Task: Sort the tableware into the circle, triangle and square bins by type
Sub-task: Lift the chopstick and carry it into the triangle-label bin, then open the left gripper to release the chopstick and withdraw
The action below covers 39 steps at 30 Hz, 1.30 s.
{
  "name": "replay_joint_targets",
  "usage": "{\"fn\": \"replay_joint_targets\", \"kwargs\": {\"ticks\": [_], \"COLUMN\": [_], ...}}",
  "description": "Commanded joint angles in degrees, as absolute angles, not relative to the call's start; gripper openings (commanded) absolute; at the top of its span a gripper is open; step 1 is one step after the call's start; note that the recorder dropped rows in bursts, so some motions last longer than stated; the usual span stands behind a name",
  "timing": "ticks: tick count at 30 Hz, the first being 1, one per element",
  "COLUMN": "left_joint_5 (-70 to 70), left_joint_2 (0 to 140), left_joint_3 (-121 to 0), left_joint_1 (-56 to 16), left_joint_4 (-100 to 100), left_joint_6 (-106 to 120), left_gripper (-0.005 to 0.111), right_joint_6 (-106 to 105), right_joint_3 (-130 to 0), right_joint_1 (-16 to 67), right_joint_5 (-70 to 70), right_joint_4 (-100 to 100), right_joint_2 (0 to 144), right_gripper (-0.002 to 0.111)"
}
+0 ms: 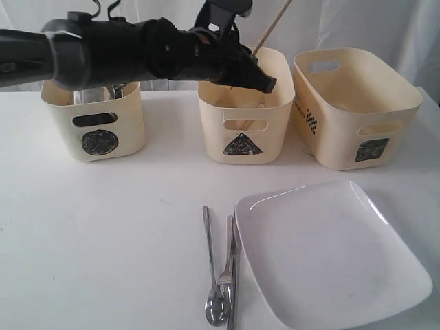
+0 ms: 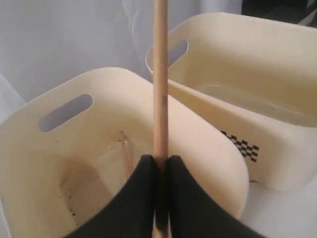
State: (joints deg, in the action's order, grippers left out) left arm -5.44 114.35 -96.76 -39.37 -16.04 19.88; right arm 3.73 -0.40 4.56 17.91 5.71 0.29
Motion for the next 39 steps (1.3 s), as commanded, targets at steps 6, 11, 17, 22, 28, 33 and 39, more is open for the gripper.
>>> {"fn": "replay_joint_targets", "kwargs": {"ticks": [6,11,17,22,28,33,39], "left_joint_5": [-6.4,-7.5,-1.2,14.4,33.7,31.3,23.1], "left_joint_2": [126.1,126.8,124.2,120.7,114.8,110.0,109.3], "left_joint_3": [-105.5,-105.5,-105.5,-105.5,-99.3,-90.1,-90.1], "left_joint_1": [-39.0,-39.0,-39.0,-39.0,-39.0,-39.0,-38.5], "left_joint_4": [-12.6,-12.8,-12.8,-12.8,-10.0,-3.6,1.7], "left_joint_6": [20.4,18.7,12.0,11.5,7.2,2.4,-0.5], "left_gripper": [0.015,0.045,0.046,0.045,0.044,0.044,0.044], "right_joint_6": [3.9,3.9,3.9,3.9,3.9,3.9,3.9], "right_joint_3": [0.0,0.0,0.0,0.0,0.0,0.0,0.0], "right_joint_1": [4.7,4.7,4.7,4.7,4.7,4.7,4.7], "right_joint_5": [17.1,17.1,17.1,17.1,17.1,17.1,17.1], "right_joint_4": [5.8,5.8,5.8,5.8,5.8,5.8,5.8], "right_joint_2": [0.0,0.0,0.0,0.0,0.0,0.0,0.0], "right_gripper": [0.0,0.0,0.0,0.0,0.0,0.0,0.0]}}
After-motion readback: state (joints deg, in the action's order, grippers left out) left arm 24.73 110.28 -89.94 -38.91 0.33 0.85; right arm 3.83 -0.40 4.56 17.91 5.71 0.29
